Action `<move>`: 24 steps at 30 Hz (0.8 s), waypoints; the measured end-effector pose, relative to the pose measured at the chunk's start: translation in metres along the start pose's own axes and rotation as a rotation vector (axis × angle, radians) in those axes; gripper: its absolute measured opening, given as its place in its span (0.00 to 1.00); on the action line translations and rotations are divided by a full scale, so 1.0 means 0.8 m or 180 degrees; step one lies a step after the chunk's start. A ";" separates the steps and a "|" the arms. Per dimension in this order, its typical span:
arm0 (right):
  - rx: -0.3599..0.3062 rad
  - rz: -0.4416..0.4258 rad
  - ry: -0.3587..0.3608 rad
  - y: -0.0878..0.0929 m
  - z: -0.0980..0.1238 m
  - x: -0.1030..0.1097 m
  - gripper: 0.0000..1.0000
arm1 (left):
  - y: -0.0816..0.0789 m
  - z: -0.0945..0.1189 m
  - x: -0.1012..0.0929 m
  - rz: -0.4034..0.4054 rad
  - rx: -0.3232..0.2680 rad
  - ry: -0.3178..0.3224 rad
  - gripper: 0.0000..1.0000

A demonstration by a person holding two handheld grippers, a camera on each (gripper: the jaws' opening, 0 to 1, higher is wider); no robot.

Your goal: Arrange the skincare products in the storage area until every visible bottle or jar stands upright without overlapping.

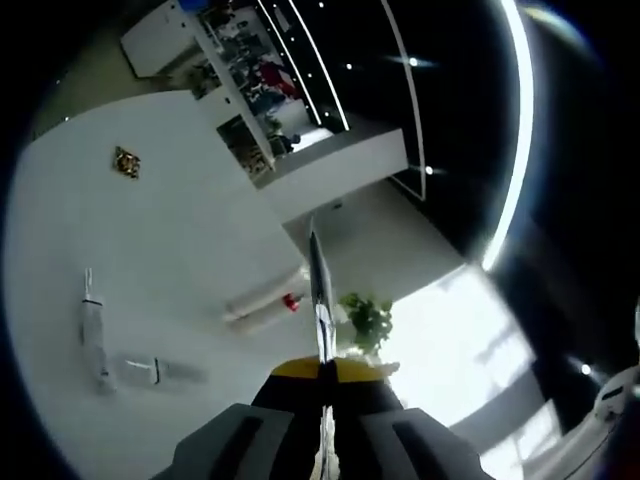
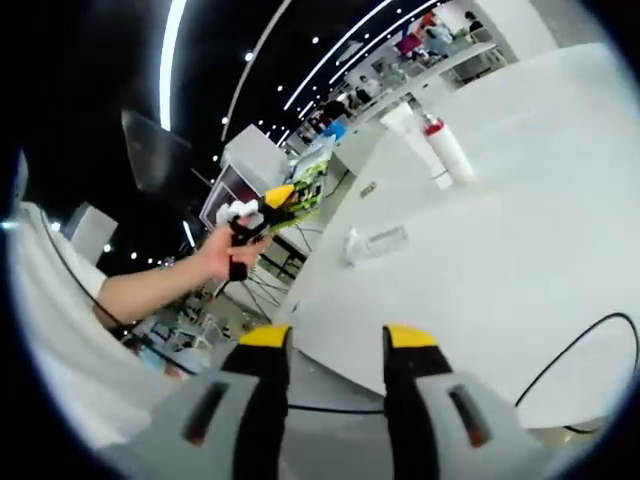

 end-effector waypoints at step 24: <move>-0.0192 0.0019 0.1026 -0.026 0.007 -0.042 0.52 | -0.007 -0.075 0.100 0.0314 0.0316 -0.0406 0.01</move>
Point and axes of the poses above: the point that each gripper's makers call its tool centre point, and the gripper's own axes: z roughly backward along the fingers, x roughly to its left, y roughly out of its underside, the point moved 7 cm from there along z, roughly backward along the fingers, and after that the axes turned 10 degrees about -z, right-handed, at the moved point
